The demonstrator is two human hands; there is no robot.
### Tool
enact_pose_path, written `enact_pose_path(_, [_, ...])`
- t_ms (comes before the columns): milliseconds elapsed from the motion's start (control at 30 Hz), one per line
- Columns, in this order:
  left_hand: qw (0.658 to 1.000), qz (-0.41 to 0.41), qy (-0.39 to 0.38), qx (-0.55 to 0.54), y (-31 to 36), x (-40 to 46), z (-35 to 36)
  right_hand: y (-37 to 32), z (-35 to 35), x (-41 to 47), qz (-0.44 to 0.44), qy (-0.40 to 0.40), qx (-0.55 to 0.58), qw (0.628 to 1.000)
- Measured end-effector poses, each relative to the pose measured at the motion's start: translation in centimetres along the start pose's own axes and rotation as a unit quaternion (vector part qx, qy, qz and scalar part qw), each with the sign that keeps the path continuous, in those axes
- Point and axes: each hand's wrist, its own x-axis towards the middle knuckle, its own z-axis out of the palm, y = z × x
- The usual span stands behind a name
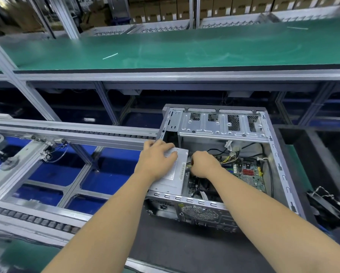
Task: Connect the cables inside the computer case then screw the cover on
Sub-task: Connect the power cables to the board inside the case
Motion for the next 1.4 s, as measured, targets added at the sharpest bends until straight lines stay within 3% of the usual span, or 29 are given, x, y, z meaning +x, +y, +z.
enact_pose_path(67, [1.0, -0.002, -0.005, 0.0, -0.1, 0.2, 0.1, 0.0, -0.8, 0.0, -0.037, 0.036, 0.135, 0.989])
enact_pose_path(133, [1.0, -0.01, -0.004, -0.014, -0.1, 0.4, 0.1, -0.4, -1.8, -0.4, -0.042, 0.045, 0.305, 0.95])
enact_pose_path(233, [0.999, -0.016, -0.001, -0.046, -0.1, 0.8, 0.1, -0.3, -2.1, -1.1, -0.014, -0.062, 0.48, 0.875])
enact_pose_path(300, [0.998, -0.008, -0.002, -0.069, -0.4, 0.8, 0.1, -0.2, -2.1, -1.2, -0.041, -0.075, 0.45, 0.889])
enact_pose_path(400, [0.993, -0.001, -0.01, -0.121, -1.0, 0.7, 0.2, -0.8, -1.2, -0.6, -0.063, -0.028, 0.383, 0.921])
enact_pose_path(533, [0.987, -0.025, -0.015, -0.159, -1.0, 0.6, 0.0, -2.0, -0.3, 0.0, -0.035, -0.075, 0.444, 0.892])
enact_pose_path(833, [0.978, -0.028, -0.027, -0.205, -0.7, 0.6, -0.2, -2.9, 0.0, -0.1, -0.026, -0.001, 0.442, 0.897])
enact_pose_path(967, [0.987, -0.009, -0.028, -0.161, -1.1, 0.7, 0.0, -3.0, -0.1, 0.1, -0.002, -0.001, 0.477, 0.879])
enact_pose_path(1100, [0.99, 0.022, -0.027, -0.134, -0.9, 0.5, -0.1, -3.0, 0.4, -0.6, 0.022, -0.099, 0.542, 0.834])
enact_pose_path(1300, [0.987, 0.023, -0.024, -0.157, -0.8, 0.5, -0.1, -3.7, 0.6, -0.6, -0.011, 0.06, 0.508, 0.859])
enact_pose_path(1400, [0.988, 0.029, -0.021, -0.149, -0.9, 0.5, 0.0, -3.4, 0.3, -0.3, -0.026, 0.069, 0.482, 0.873])
